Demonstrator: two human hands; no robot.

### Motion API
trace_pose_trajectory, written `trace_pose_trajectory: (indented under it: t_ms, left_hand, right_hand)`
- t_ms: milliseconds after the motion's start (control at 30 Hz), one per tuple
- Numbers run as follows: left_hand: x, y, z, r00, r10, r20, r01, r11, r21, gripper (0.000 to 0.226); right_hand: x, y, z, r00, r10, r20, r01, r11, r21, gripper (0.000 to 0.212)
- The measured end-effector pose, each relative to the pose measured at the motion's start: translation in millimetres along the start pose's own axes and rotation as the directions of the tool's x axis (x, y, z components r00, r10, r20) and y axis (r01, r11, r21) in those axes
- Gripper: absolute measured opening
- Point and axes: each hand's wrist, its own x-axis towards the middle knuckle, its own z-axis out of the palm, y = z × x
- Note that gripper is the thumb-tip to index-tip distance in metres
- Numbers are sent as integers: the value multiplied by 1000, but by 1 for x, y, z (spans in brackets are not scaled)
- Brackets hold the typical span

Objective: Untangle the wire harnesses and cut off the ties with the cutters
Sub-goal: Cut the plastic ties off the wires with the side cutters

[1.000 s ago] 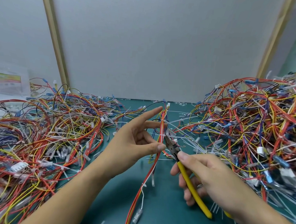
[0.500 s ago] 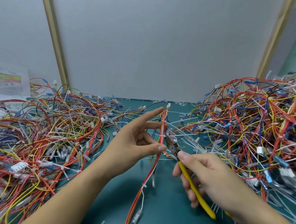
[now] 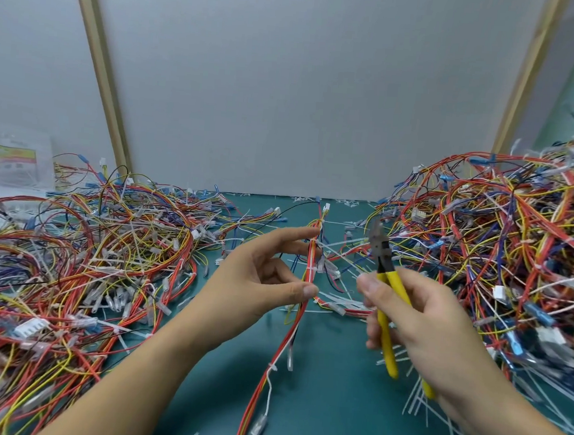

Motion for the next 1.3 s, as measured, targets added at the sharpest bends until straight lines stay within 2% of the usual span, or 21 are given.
trace_pose_trajectory:
  t_ms: [100,133,267,367,433,567,633,767,867,1133,1233,1300]
  left_hand:
    - [-1,2,3,998,-30,63,32,999,-26,60]
    - [-2,3,4,995,-36,93,41,998,-46,58]
    - [-5,3,9,973,-54,223,77,992,-97,56]
    - [-7,3,10,951,-71,300,98,992,-77,52]
    - [-6,4,11,958,-63,279,68,998,-6,42]
    - [-5,1,13,993,33,111,-57,972,229,26]
    - [-6,-1,15,991,77,111,-106,953,283,21]
    - [-7,-1,16,979,72,191,-115,967,228,14]
    - [-7,0,16,975,57,215,-116,955,273,5]
    - [-6,-5,24,988,-20,153,-29,951,309,8]
    - [-6,-5,22,978,-76,196,44,985,164,4]
    - [-4,-4,15,957,-120,264,109,992,58,10]
  right_hand:
    - [4,2,-2,996,-60,-70,62,998,25,8]
    - [5,3,-2,994,-73,-83,74,997,16,4]
    - [7,7,-1,996,-51,-74,50,998,-26,14]
    - [8,8,-1,998,-2,-62,3,1000,17,17]
    - [8,9,-1,999,-2,-50,3,1000,8,19]
    - [5,8,1,995,-93,21,94,989,-112,18]
    - [3,7,3,991,-121,59,129,981,-148,19]
    - [2,8,3,989,-127,81,138,978,-157,18]
    - [1,8,5,984,-132,118,151,974,-170,20]
    - [2,7,8,978,-165,130,187,966,-177,25]
    - [3,9,5,979,-169,111,186,967,-176,23]
    - [4,10,2,981,-169,98,184,968,-171,24]
